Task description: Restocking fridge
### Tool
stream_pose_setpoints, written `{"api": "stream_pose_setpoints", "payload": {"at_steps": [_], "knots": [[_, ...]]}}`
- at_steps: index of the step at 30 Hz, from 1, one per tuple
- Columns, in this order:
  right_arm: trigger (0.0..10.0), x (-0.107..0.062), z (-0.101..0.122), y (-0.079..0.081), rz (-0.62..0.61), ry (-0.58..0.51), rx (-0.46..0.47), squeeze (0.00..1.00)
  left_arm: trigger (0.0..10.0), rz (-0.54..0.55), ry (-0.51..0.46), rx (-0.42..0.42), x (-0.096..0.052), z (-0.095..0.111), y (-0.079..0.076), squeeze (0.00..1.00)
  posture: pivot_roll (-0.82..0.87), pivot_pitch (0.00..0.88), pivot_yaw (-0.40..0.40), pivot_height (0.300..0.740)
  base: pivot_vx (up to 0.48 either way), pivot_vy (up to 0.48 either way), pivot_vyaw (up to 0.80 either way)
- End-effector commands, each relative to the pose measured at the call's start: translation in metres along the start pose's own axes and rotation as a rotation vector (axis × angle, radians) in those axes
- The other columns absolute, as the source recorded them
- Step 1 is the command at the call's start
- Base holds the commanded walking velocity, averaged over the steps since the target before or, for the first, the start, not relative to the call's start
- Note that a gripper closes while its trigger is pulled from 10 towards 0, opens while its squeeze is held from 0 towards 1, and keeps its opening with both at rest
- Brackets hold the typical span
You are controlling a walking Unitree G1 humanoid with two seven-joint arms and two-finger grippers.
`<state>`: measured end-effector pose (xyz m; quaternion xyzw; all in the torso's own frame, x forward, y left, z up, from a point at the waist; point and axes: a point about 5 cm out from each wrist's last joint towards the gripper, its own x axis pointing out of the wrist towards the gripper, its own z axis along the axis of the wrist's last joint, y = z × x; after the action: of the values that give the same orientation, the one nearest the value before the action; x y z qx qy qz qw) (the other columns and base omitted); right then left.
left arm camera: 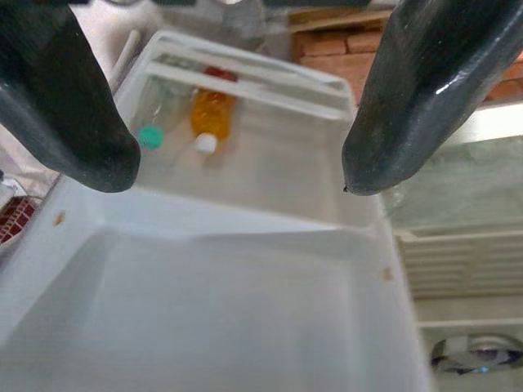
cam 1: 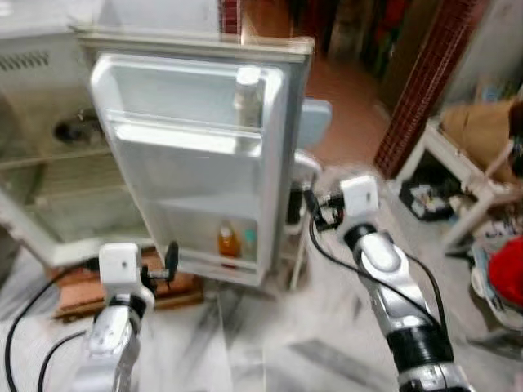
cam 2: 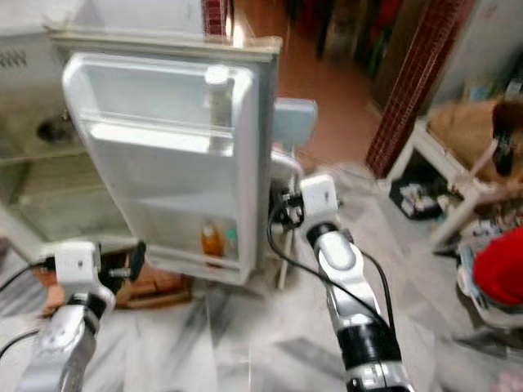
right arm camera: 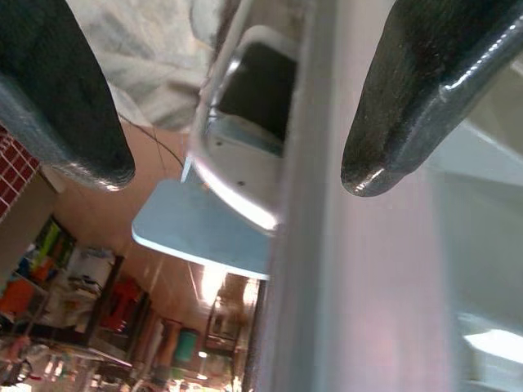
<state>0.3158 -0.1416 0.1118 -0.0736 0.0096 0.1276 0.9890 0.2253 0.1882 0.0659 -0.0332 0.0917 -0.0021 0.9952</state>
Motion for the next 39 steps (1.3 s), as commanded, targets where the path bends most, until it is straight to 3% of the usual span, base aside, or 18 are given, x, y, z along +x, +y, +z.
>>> {"api": "stream_pose_setpoints", "payload": {"at_steps": [1,10,25,30,32,39], "knots": [[10.0,0.001,0.008,-0.007,-0.012,-0.029,-0.001,0.0,10.0,-0.011,-0.004,-0.004,0.001,0.001,-0.005,0.0,0.0,0.0,0.022,0.74,0.27,-0.292,0.77],[10.0,0.002,0.009,-0.009,-0.022,-0.033,0.008,0.0,10.0,-0.014,-0.005,-0.007,0.001,0.001,-0.005,0.0,0.0,0.0,0.021,0.74,0.266,-0.242,0.77],[10.0,0.007,0.011,-0.01,-0.04,-0.039,-0.008,0.0,10.0,0.047,0.004,0.003,0.001,0.0,0.001,0.0,0.01,0.0,0.025,0.74,0.0,0.0,0.69],[10.0,0.009,0.012,-0.013,-0.05,-0.034,0.007,0.0,10.0,0.052,0.03,-0.002,-0.004,-0.004,0.005,0.0,0.01,0.0,0.028,0.74,0.0,0.0,0.18],[10.0,0.015,0.014,-0.017,-0.076,-0.031,-0.002,0.0,10.0,0.055,0.082,0.003,-0.018,-0.016,0.013,0.0,0.01,0.0,0.027,0.74,0.0,0.0,0.0],[10.0,0.029,0.024,-0.011,-0.038,-0.034,0.078,0.0,10.0,0.043,0.101,0.017,-0.019,-0.019,0.011,0.0,0.03,0.001,0.02,0.74,0.0,0.0,0.0]]}}
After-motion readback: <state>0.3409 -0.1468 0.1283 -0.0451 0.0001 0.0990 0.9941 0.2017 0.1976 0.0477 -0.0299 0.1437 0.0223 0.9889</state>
